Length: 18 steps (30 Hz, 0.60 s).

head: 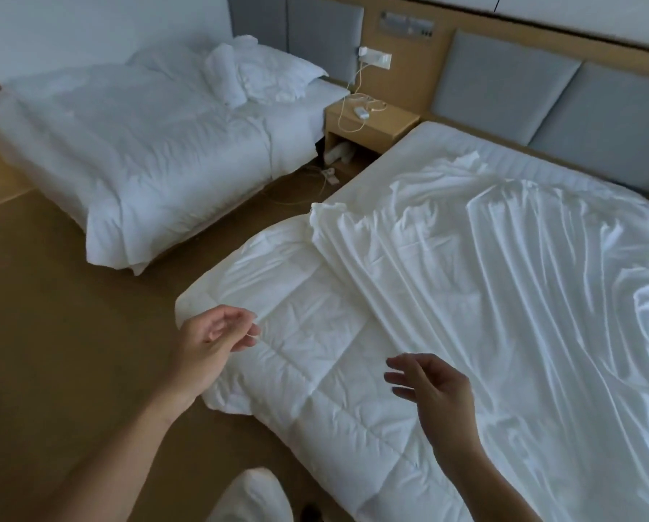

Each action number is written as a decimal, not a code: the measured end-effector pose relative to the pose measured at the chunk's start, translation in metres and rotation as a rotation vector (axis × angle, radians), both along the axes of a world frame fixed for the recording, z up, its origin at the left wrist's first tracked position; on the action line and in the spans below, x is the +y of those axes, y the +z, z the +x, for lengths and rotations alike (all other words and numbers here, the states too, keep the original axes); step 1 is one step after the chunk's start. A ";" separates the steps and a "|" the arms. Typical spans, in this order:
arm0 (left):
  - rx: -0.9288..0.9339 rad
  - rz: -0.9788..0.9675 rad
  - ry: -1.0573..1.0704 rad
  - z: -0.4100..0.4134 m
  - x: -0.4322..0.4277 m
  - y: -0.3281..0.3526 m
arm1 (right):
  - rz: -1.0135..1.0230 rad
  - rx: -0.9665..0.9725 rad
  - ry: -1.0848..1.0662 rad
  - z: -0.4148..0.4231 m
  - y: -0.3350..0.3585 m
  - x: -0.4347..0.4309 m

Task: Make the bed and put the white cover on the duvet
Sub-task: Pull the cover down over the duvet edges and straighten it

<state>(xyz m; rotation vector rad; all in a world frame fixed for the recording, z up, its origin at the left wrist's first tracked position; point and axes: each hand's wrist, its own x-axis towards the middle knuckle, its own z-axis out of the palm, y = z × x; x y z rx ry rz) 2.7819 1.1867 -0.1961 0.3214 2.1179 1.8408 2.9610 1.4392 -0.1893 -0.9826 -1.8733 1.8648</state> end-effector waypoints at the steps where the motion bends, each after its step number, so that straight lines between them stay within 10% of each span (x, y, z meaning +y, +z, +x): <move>1: -0.003 0.005 -0.017 -0.006 -0.012 -0.004 | 0.017 -0.002 0.022 -0.010 0.002 -0.013; 18: 0.083 -0.048 -0.162 -0.311 -0.207 0.003 | -0.014 0.039 -0.204 -0.309 -0.004 -0.219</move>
